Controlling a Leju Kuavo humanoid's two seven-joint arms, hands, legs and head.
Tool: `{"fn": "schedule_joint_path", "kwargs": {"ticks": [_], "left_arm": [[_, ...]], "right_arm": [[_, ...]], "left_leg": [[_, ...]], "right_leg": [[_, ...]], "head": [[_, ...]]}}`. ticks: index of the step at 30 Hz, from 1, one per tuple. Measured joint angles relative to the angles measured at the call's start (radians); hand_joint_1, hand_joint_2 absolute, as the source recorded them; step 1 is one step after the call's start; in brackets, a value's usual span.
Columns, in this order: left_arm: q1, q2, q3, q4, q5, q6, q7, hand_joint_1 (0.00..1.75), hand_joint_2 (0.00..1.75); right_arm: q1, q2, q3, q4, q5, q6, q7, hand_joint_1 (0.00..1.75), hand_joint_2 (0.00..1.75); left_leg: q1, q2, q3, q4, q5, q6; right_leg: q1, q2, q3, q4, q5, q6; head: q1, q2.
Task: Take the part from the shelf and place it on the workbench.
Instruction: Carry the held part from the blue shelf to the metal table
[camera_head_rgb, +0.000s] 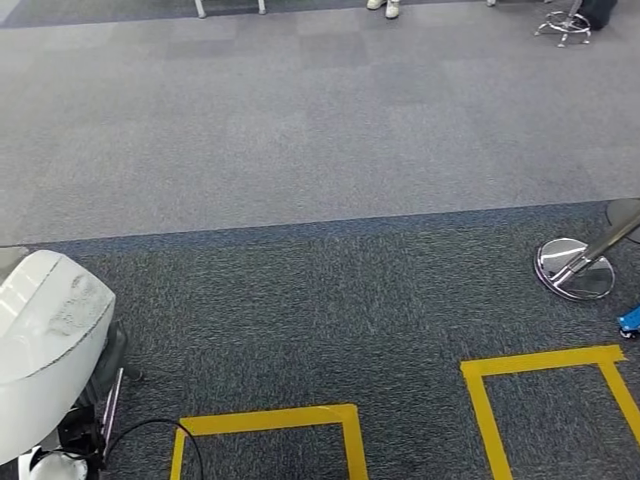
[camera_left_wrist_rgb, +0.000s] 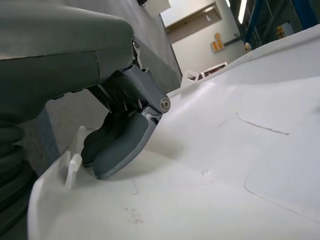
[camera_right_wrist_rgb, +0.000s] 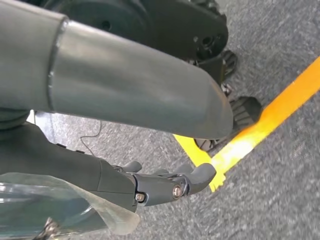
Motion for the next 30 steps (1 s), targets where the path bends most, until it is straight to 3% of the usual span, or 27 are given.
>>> {"fn": "schedule_joint_path", "kwargs": {"ticks": [2, 4, 5, 6, 7, 9, 10, 12, 14, 16, 17, 19, 21, 22, 23, 24, 26, 28, 30], "left_arm": [[-0.003, 0.000, 0.000, 0.000, 0.000, 0.000, 0.000, 1.75, 1.75], [-0.005, 0.000, 0.000, 0.000, 0.000, 0.000, 0.000, 1.75, 1.75], [-0.004, 0.000, 0.000, 0.000, 0.000, 0.000, 0.000, 1.75, 1.75], [-0.004, 0.000, 0.000, 0.000, 0.000, 0.000, 0.000, 1.75, 1.75], [-0.004, 0.000, 0.000, 0.000, 0.000, 0.000, 0.000, 1.75, 1.75], [-0.004, -0.001, 0.000, 0.000, 0.000, -0.001, 0.000, 1.75, 1.75], [-0.004, -0.001, 0.000, 0.000, 0.000, -0.001, 0.000, 1.75, 1.75], [-0.004, -0.001, 0.000, 0.000, 0.000, -0.001, 0.000, 1.75, 1.75], [-0.001, -0.002, 0.000, 0.000, 0.000, -0.001, 0.000, 1.75, 1.75], [-0.001, -0.001, 0.000, 0.000, 0.000, -0.001, 0.000, 1.75, 1.75], [-0.002, 0.000, 0.000, 0.000, 0.000, -0.001, 0.000, 1.75, 1.75], [-0.005, 0.000, 0.000, 0.000, 0.000, -0.001, 0.000, 1.75, 1.75], [-0.002, 0.000, -0.001, 0.000, 0.000, -0.001, 0.000, 1.75, 1.75], [-0.001, 0.000, -0.001, 0.000, 0.000, -0.001, 0.000, 1.75, 1.75], [0.000, 0.000, -0.001, 0.000, 0.000, -0.001, 0.000, 1.75, 1.75], [0.000, 0.000, -0.001, 0.000, 0.000, -0.001, 0.000, 1.75, 1.75], [-0.002, 0.000, -0.001, 0.000, 0.000, -0.001, 0.000, 1.75, 1.75], [-0.002, 0.000, -0.001, 0.001, 0.000, -0.001, 0.000, 1.75, 1.75], [0.000, 0.000, 0.000, 0.000, 0.000, -0.001, 0.000, 1.75, 1.75]], "right_arm": [[-0.001, 0.000, 0.000, 0.000, 0.000, 0.000, 0.000, 0.00, 0.00], [0.001, 0.000, 0.000, 0.000, 0.000, 0.000, 0.000, 0.00, 0.00], [0.003, 0.000, 0.000, 0.000, 0.000, 0.000, 0.000, 0.00, 0.00], [0.005, 0.000, 0.000, 0.000, 0.000, 0.000, 0.001, 0.00, 0.00], [0.006, 0.000, 0.000, 0.000, 0.000, 0.000, 0.001, 0.00, 0.00], [0.007, -0.001, 0.000, 0.000, 0.000, 0.000, 0.000, 0.00, 0.00], [0.007, -0.001, 0.000, 0.000, 0.000, 0.000, 0.000, 0.00, 0.00], [0.006, -0.002, 0.001, 0.000, 0.000, 0.000, 0.000, 0.00, 0.00], [0.005, -0.002, 0.001, 0.000, 0.000, 0.000, 0.001, 0.00, 0.00], [0.004, -0.002, 0.001, 0.000, 0.000, 0.000, 0.000, 0.00, 0.00], [0.004, -0.001, 0.001, 0.000, 0.000, 0.000, 0.000, 0.00, 0.00], [0.007, -0.001, 0.001, 0.000, 0.000, 0.000, 0.000, 0.00, 0.00], [0.009, -0.001, 0.001, 0.000, 0.000, 0.000, 0.000, 0.00, 0.00], [0.009, -0.001, 0.001, 0.000, 0.000, 0.000, 0.000, 0.00, 0.00], [0.008, -0.001, 0.001, 0.000, 0.000, 0.000, 0.000, 0.00, 0.00], [0.008, -0.001, 0.001, 0.000, 0.000, 0.000, 0.000, 0.00, 0.00], [0.008, -0.001, 0.001, 0.000, 0.000, 0.000, 0.000, 0.00, 0.00], [0.006, -0.001, 0.001, 0.000, 0.000, 0.000, 0.000, 0.00, 0.00], [0.003, -0.001, 0.001, 0.000, 0.000, 0.000, 0.000, 0.00, 0.00]], "left_leg": [[0.003, -0.018, 0.005, -0.007, 0.003, 0.014], [0.001, -0.040, 0.005, -0.007, 0.001, 0.022], [0.000, -0.053, 0.006, -0.006, 0.000, 0.023], [-0.002, -0.068, 0.007, -0.006, 0.000, 0.024], [-0.002, -0.083, 0.010, -0.004, -0.002, 0.023], [-0.001, -0.110, 0.014, 0.000, -0.007, 0.019], [-0.001, -0.122, 0.012, 0.005, -0.009, 0.015], [0.003, -0.142, 0.005, 0.009, -0.009, 0.005], [0.006, -0.160, -0.001, 0.007, -0.005, -0.006], [0.005, -0.133, -0.011, 0.028, -0.020, -0.017], [0.005, -0.106, -0.029, 0.067, -0.041, -0.023], [0.008, -0.058, -0.092, 0.196, -0.100, -0.032], [0.015, -0.046, -0.145, 0.296, -0.127, -0.039], [0.019, -0.043, -0.147, 0.296, -0.112, -0.042], [0.022, -0.037, -0.126, 0.249, -0.079, -0.043], [0.024, -0.021, -0.090, 0.176, -0.039, -0.044], [0.017, 0.024, -0.027, 0.052, 0.002, -0.039], [0.007, 0.038, -0.012, 0.019, -0.004, -0.026], [0.005, 0.015, -0.013, 0.015, -0.004, -0.009]], "right_leg": [[-0.003, 0.055, -0.042, 0.086, -0.049, 0.003], [-0.002, 0.084, -0.119, 0.231, -0.108, 0.001], [-0.001, 0.088, -0.148, 0.277, -0.116, 0.000], [-0.001, 0.090, -0.161, 0.287, -0.102, -0.002], [-0.001, 0.093, -0.153, 0.253, -0.068, -0.004], [-0.001, 0.123, -0.102, 0.119, 0.014, -0.010], [-0.002, 0.143, -0.077, 0.060, 0.037, -0.013], [-0.002, 0.164, -0.052, 0.012, 0.042, -0.016], [0.000, 0.149, -0.043, 0.004, 0.044, -0.021], [-0.002, 0.127, -0.035, -0.007, 0.047, -0.031], [-0.003, 0.114, -0.031, -0.012, 0.048, -0.036], [-0.002, 0.087, -0.025, -0.014, 0.045, -0.041], [-0.001, 0.060, -0.022, -0.014, 0.040, -0.042], [-0.001, 0.046, -0.019, -0.014, 0.037, -0.041], [-0.001, 0.034, -0.014, -0.014, 0.034, -0.038], [-0.001, 0.023, -0.008, -0.014, 0.029, -0.035], [0.003, 0.005, -0.001, -0.014, 0.019, -0.024], [0.007, -0.014, 0.005, -0.015, 0.011, -0.011], [0.002, -0.028, 0.014, -0.016, 0.003, 0.000]], "head": [[0.006, 0.000], [0.010, 0.000], [0.010, 0.000], [0.010, 0.000], [0.011, 0.000], [0.011, 0.000], [0.010, 0.000], [0.010, 0.000], [0.010, 0.000], [0.007, 0.000], [0.005, 0.000], [0.001, 0.000], [0.001, 0.000], [0.001, 0.000], [0.001, 0.000], [0.001, 0.000], [0.001, 0.000], [0.004, 0.000], [0.007, 0.000]]}}
